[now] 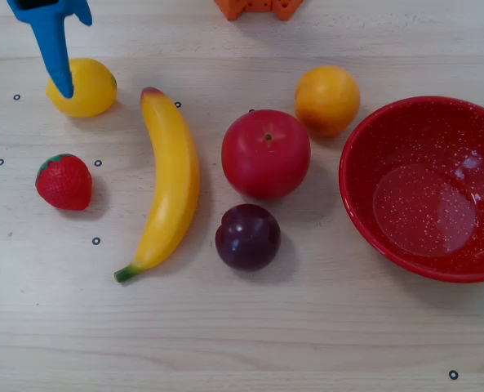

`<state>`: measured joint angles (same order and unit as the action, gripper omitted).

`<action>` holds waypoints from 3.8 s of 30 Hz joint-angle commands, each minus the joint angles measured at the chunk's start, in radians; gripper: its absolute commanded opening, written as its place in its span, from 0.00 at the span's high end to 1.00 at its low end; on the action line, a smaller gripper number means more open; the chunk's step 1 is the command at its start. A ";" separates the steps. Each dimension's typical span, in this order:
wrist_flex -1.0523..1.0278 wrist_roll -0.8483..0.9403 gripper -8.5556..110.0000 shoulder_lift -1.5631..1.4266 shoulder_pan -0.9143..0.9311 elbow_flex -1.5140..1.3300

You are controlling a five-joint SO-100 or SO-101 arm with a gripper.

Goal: Put the lemon in the red bowl.

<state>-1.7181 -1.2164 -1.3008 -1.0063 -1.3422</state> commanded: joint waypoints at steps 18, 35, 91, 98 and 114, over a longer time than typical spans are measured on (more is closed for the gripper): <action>0.164 -0.120 0.39 -0.015 -0.008 -0.026; 0.307 -0.114 0.39 0.026 0.028 -0.115; 0.393 0.048 0.42 0.049 0.080 -0.146; 0.383 0.048 0.44 0.041 0.078 -0.147; 0.371 0.023 0.53 0.028 0.061 -0.146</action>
<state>-1.3254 -1.1858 -1.1812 -0.9511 -1.5493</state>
